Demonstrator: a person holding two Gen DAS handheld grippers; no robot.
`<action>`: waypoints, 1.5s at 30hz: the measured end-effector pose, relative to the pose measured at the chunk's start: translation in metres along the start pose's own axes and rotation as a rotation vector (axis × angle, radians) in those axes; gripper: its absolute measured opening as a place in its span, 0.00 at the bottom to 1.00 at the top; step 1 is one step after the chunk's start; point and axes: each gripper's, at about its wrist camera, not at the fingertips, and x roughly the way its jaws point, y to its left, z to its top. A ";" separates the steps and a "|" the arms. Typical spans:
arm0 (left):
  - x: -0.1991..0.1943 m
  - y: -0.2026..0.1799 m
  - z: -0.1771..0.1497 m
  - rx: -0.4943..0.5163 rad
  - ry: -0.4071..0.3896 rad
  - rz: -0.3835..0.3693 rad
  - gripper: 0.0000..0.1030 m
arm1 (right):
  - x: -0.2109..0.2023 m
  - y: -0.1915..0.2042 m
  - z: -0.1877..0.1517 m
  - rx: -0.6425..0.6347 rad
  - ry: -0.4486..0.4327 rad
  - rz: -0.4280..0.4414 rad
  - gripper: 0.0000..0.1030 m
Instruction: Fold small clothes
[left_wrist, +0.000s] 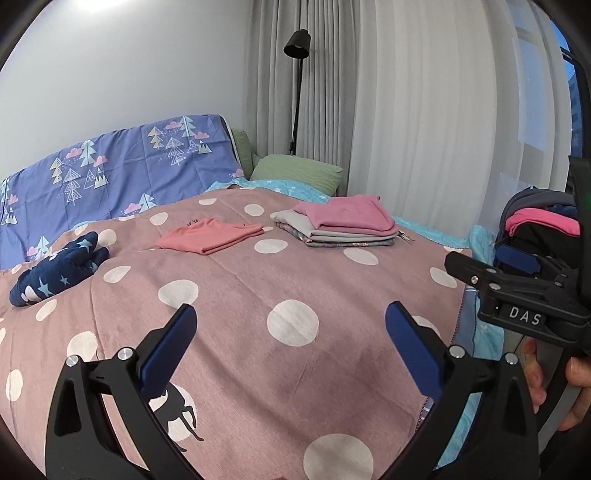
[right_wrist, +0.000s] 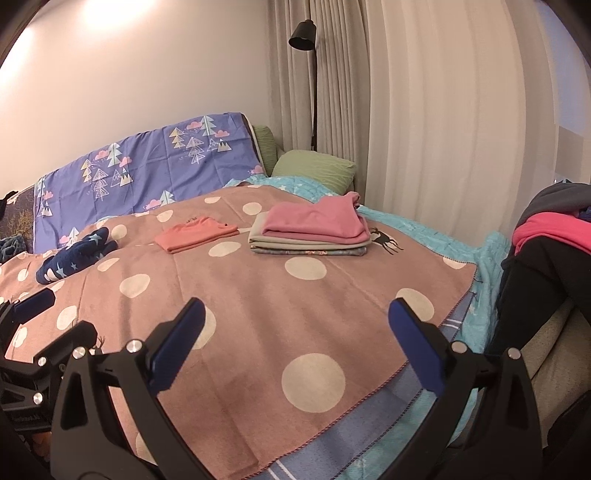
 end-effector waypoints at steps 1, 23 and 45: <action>0.001 0.000 0.000 -0.002 0.003 0.001 0.99 | 0.000 0.000 0.000 -0.001 0.000 -0.003 0.98; 0.008 0.002 -0.001 0.012 0.023 0.042 0.99 | 0.007 -0.004 -0.003 -0.005 0.016 -0.015 0.98; 0.011 -0.003 -0.004 0.041 0.064 0.029 0.99 | 0.016 -0.009 -0.006 0.002 0.037 -0.018 0.98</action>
